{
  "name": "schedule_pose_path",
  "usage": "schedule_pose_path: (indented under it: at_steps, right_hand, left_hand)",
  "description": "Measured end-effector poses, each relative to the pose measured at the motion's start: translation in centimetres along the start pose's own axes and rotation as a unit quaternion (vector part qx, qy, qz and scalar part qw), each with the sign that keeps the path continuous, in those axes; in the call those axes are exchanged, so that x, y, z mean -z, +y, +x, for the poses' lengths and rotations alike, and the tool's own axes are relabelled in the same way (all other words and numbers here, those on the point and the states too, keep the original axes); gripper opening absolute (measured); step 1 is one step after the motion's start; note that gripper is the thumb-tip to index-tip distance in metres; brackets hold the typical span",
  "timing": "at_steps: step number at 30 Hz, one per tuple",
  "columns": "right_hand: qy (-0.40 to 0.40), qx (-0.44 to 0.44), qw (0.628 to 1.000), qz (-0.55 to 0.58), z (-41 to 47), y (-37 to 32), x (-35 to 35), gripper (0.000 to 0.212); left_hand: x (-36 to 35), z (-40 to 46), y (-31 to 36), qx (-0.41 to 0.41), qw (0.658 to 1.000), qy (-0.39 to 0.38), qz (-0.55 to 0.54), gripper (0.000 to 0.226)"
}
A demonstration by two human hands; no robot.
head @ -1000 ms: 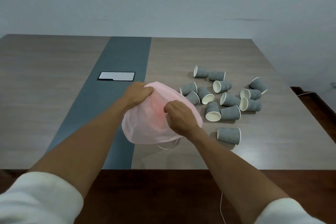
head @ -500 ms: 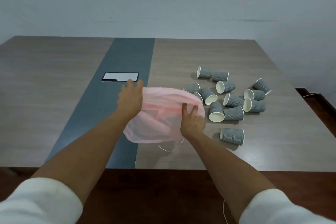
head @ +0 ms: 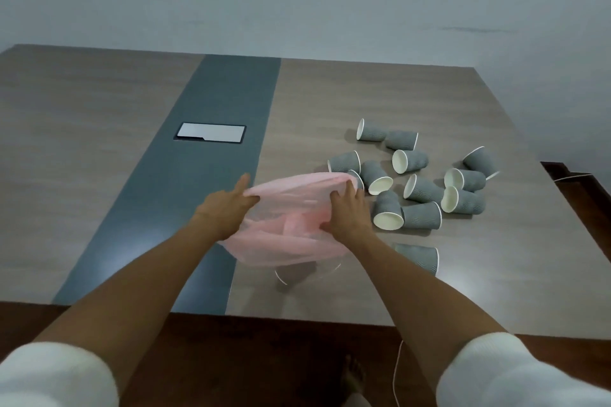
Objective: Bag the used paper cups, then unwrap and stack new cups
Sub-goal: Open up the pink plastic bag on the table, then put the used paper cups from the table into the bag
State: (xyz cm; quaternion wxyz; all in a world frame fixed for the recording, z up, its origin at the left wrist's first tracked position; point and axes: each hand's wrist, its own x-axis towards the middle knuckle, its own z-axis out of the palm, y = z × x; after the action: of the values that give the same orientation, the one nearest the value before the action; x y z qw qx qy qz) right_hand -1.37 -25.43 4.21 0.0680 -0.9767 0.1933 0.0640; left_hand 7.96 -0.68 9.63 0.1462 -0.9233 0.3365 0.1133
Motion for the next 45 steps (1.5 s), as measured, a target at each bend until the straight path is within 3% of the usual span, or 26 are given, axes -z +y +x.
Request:
schedule_pose_path:
  at_steps: [2,4,6,7,9,11,13,15,16,18,20,21,22,24,26,29,32,35,38,40,42,44,45]
  right_hand:
    - [-0.061,0.055,0.994,-0.077,1.0,0.4,-1.3,0.098]
    - [-0.135,0.133,0.976,-0.108,2.2,0.8,-2.7,0.1]
    - [-0.214,0.172,0.961,0.019,3.8,1.4,-2.9,0.09]
    - [-0.214,0.168,0.955,0.12,4.7,1.8,-2.4,0.074]
    - [-0.074,0.13,0.951,0.271,6.8,2.9,-1.1,0.035]
    - [0.067,0.06,0.944,0.317,9.2,4.4,0.1,0.018]
    - [0.085,-0.014,0.918,0.388,11.5,6.1,1.1,0.009]
    - [0.019,-0.065,0.885,0.46,13.5,7.7,1.0,0.026]
    - [-0.032,-0.046,0.897,0.439,14.0,8.3,0.7,0.039]
    - [-0.138,0.118,0.958,0.222,14.1,8.9,-0.3,0.06]
    - [-0.196,0.292,0.935,0.044,13.2,8.5,-1.2,0.066]
    - [-0.183,0.315,0.93,0.042,12.5,8.3,-1.2,0.059]
    - [-0.129,0.299,0.942,0.084,11.9,7.9,-0.9,0.046]
    - [0.012,0.156,0.974,0.161,12.4,7.2,-0.7,0.026]
    - [0.045,0.034,0.984,0.171,13.5,7.2,-0.3,0.028]
    - [-0.047,-0.025,0.982,0.182,15.0,8.3,-0.8,0.04]
    - [-0.076,-0.074,0.943,0.316,15.7,8.9,-2.4,0.034]
    - [0.02,-0.101,0.909,0.403,14.9,7.6,-1.5,0.021]
    - [0.16,-0.05,0.845,0.508,13.2,5.9,0.9,0.004]
    - [0.11,-0.009,0.778,0.618,11.9,4.4,1.5,0.013]
    - [-0.035,-0.026,0.732,0.679,10.7,2.8,0.4,0.024]
    - [-0.171,-0.041,0.753,0.635,9.6,1.5,-1.9,0.022]
    - [-0.197,-0.045,0.773,0.601,9.2,1.1,-3.1,0.019]
  left_hand:
    - [-0.3,0.7,-0.2,0.078,0.995,-0.061,-0.02,0.087]
    - [-0.5,1.3,0.0,0.124,0.985,-0.122,-0.01,0.103]
    - [-0.3,2.2,0.3,0.161,0.974,-0.159,0.002,0.104]
    - [0.0,2.7,0.4,0.186,0.969,-0.159,-0.019,0.105]
    - [0.4,4.0,0.6,0.243,0.957,-0.136,-0.086,0.107]
    - [1.0,5.3,1.8,0.29,0.941,-0.103,-0.142,0.104]
    - [1.1,6.4,2.8,0.289,0.943,-0.116,-0.118,0.092]
    - [0.9,7.3,3.6,0.292,0.943,-0.135,-0.082,0.065]
    - [1.0,7.6,3.7,0.292,0.945,-0.127,-0.069,0.053]
    - [1.0,7.9,3.2,0.306,0.94,-0.141,-0.043,0.048]
    - [1.7,8.0,2.8,0.315,0.936,-0.153,-0.041,0.043]
    - [2.4,8.1,2.7,0.3,0.941,-0.151,-0.039,0.046]
    - [2.9,8.2,2.7,0.296,0.94,-0.163,-0.057,0.056]
    - [4.1,8.6,3.2,0.3,0.922,-0.226,-0.097,0.094]
    - [5.1,8.8,3.7,0.292,0.908,-0.259,-0.151,0.113]
    - [5.2,9.4,3.6,0.254,0.908,-0.262,-0.207,0.111]
    - [5.1,9.1,3.7,0.239,0.904,-0.249,-0.252,0.096]
    - [4.7,8.4,3.2,0.243,0.884,-0.22,-0.333,0.08]
    - [3.7,8.1,3.1,0.239,0.865,-0.189,-0.399,0.075]
    - [2.9,8.1,3.4,0.236,0.851,-0.175,-0.436,0.075]
    - [2.2,8.4,3.6,0.234,0.841,-0.163,-0.46,0.08]
    - [2.0,8.7,3.5,0.229,0.837,-0.161,-0.47,0.083]
    - [1.9,8.9,3.3,0.228,0.838,-0.163,-0.468,0.083]
